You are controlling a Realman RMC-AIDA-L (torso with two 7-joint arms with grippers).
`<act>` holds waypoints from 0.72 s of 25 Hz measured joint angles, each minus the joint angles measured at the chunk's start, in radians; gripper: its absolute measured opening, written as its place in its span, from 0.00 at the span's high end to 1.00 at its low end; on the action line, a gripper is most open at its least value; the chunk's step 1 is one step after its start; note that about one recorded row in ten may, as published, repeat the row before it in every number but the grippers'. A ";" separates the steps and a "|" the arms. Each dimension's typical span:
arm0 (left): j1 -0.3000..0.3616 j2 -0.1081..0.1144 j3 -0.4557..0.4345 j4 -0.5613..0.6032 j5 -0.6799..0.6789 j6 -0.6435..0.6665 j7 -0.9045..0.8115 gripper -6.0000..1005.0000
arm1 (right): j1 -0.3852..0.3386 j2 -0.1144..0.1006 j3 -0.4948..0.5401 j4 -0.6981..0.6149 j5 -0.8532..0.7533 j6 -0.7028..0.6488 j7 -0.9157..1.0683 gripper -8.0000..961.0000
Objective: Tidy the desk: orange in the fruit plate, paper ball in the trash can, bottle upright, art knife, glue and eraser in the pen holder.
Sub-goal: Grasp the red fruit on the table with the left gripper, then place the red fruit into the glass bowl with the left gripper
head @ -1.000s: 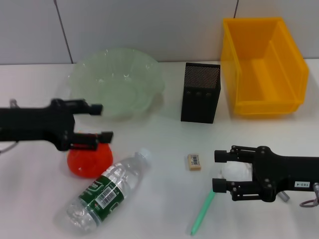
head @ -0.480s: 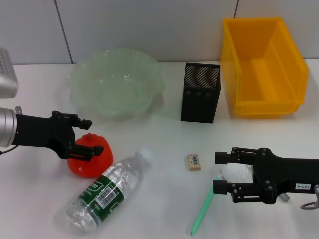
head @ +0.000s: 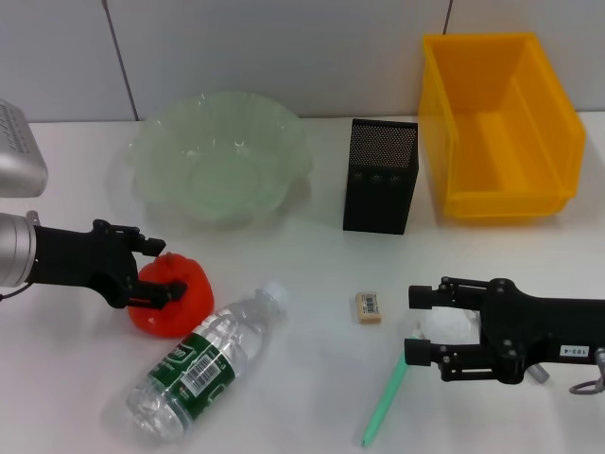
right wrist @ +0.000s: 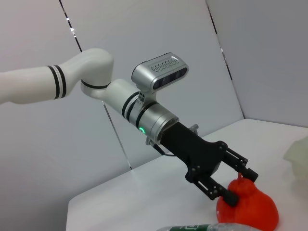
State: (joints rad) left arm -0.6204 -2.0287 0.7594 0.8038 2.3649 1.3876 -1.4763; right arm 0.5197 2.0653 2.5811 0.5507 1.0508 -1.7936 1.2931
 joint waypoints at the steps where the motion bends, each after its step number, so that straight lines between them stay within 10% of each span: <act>1: 0.000 0.000 0.000 0.000 0.000 -0.004 0.000 0.33 | 0.000 0.000 0.000 0.000 0.000 0.000 0.000 0.18; 18: 0.001 0.004 -0.021 0.026 -0.020 0.056 -0.024 0.76 | -0.003 -0.001 0.004 0.000 -0.002 0.002 -0.002 0.18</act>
State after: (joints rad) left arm -0.6197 -2.0244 0.7386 0.8297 2.3454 1.4441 -1.5003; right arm 0.5169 2.0647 2.5850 0.5507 1.0489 -1.7918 1.2915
